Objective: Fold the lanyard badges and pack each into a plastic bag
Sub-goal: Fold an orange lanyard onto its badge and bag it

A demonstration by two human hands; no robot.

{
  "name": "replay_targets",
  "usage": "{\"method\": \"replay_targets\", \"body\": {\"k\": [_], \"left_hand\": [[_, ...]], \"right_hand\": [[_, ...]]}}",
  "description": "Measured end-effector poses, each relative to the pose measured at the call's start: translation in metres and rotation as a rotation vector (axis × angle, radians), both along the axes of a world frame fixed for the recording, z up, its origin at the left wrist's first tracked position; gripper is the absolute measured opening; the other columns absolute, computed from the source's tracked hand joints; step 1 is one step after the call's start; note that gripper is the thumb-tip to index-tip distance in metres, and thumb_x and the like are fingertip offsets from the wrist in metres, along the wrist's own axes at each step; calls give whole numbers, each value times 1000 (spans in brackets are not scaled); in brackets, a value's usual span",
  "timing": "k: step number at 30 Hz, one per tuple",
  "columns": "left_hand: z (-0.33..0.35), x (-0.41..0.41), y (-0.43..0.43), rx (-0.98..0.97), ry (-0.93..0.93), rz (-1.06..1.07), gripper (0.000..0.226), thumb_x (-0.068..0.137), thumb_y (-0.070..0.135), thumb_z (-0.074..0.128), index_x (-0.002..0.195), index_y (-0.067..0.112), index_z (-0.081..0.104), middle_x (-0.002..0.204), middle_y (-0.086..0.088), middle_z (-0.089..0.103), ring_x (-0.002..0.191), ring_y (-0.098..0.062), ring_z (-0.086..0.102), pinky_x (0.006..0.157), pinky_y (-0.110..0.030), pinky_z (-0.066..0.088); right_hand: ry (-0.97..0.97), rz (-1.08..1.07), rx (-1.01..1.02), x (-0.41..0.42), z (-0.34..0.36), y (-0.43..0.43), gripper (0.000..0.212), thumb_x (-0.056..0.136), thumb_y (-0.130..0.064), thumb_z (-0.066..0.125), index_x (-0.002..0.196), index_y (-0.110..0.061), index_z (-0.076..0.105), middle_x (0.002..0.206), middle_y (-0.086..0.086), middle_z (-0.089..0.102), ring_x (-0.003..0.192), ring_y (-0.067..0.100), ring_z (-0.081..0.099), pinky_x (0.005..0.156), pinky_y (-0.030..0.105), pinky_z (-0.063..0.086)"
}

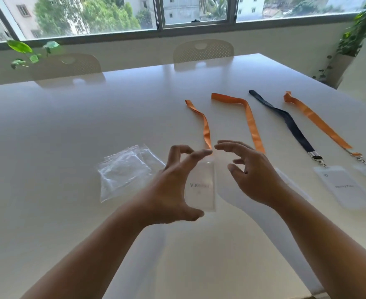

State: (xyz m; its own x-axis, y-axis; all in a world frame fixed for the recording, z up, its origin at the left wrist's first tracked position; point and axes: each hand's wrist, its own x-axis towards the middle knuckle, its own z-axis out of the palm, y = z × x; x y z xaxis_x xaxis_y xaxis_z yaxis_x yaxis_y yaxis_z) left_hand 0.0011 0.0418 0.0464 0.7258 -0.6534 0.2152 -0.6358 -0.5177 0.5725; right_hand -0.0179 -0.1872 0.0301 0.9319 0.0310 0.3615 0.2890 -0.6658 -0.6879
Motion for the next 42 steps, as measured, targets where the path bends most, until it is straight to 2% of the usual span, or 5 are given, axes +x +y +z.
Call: {"method": "replay_targets", "body": {"k": [7,20,26,32,42], "left_hand": [[13,22,11,-238,12,-43,110,59,19,93,144,49,29,142,11,25,124,12,34,76,-6,50],[-10,34,-1,-818,485,44,144,61,-3,89,151,51,-9,164,7,16,104,-24,73,79,-39,61],[-22,34,3,-880,588,148,97,75,-7,78,152,28,30,125,4,69,98,-23,74,82,-31,59],[-19,37,10,-845,566,289,18,89,5,69,102,18,66,95,4,76,84,-13,71,75,-30,59],[-10,34,15,-1104,653,349,25,69,19,78,91,11,68,93,-11,71,77,-16,67,63,-24,55]], "right_hand": [[48,180,167,29,10,26,45,87,-6,70,126,-25,58,117,-14,67,108,0,64,79,24,58],[237,256,583,56,11,41,26,92,0,60,101,-20,74,95,4,78,88,25,75,70,32,61],[260,256,571,58,3,51,24,89,4,64,103,-13,73,95,5,77,92,24,74,73,29,60],[217,246,485,60,2,57,25,82,8,69,95,-13,73,89,-3,78,84,20,75,70,29,61],[218,237,375,52,3,56,15,94,-12,63,93,-1,73,84,26,71,80,49,64,80,67,49]]}}
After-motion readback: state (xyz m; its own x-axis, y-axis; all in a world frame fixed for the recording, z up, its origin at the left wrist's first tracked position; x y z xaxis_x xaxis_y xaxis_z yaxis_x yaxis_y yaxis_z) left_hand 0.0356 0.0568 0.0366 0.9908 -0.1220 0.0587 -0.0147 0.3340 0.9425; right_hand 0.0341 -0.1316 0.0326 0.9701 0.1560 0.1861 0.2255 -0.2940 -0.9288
